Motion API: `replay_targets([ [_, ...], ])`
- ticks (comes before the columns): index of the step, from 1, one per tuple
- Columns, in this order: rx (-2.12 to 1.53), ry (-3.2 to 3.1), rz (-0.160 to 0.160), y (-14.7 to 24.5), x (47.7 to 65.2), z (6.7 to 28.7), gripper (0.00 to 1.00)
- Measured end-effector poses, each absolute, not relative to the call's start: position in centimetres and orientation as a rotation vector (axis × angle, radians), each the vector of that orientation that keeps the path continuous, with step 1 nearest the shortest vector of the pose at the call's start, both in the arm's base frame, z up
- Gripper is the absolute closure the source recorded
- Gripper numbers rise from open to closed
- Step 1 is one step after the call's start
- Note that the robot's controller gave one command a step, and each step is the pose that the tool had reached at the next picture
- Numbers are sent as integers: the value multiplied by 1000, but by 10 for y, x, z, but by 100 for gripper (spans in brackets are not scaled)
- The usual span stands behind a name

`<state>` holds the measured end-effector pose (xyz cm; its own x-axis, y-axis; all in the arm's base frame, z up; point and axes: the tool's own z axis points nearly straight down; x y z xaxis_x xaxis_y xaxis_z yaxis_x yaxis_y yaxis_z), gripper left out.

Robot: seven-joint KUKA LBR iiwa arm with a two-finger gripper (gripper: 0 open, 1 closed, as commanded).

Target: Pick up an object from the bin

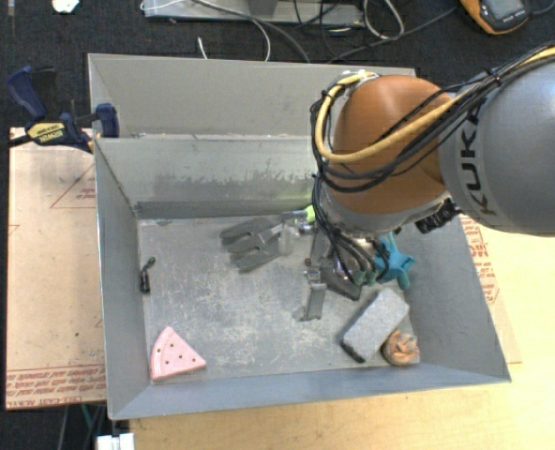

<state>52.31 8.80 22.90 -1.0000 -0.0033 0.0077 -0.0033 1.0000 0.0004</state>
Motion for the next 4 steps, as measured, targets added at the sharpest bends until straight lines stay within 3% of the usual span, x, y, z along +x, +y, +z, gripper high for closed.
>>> replay_targets([
  [1,0,-3142,-2,87,525,233,0],
  [2,-33,-3148,-5,91,571,158,0],
  [3,-65,-3149,-7,82,616,156,0],
  [4,348,-3134,-6,75,635,133,0],
])
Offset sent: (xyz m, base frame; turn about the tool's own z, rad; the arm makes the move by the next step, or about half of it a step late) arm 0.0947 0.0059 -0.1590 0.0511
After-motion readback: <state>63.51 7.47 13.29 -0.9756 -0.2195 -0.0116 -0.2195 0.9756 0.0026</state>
